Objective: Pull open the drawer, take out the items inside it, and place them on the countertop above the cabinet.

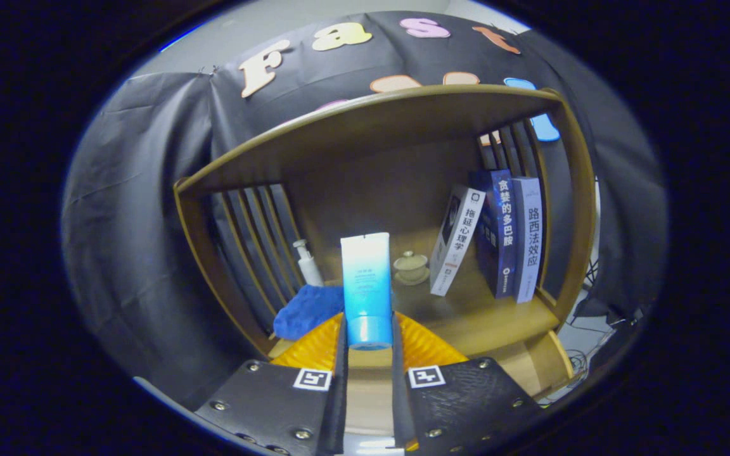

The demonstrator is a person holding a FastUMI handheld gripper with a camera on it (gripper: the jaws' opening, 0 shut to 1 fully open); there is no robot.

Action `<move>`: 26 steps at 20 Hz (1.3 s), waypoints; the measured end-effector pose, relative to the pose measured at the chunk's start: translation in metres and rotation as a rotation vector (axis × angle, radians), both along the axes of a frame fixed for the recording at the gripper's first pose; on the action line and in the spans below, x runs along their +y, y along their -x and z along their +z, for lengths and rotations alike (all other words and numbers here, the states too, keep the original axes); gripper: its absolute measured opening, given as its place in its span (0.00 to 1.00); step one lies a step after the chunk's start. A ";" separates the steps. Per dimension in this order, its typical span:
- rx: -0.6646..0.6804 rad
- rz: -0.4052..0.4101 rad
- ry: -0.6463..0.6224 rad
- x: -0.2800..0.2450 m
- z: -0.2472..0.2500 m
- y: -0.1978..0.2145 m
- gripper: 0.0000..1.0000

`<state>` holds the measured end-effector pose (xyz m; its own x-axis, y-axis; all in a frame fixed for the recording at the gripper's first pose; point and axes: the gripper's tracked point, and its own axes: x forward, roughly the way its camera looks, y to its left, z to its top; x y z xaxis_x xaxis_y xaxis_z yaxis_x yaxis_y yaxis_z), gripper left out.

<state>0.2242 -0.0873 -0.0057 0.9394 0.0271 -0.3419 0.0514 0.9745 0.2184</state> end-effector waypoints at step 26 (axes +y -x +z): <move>0.216 -0.136 0.109 -0.014 -0.144 -0.048 0.94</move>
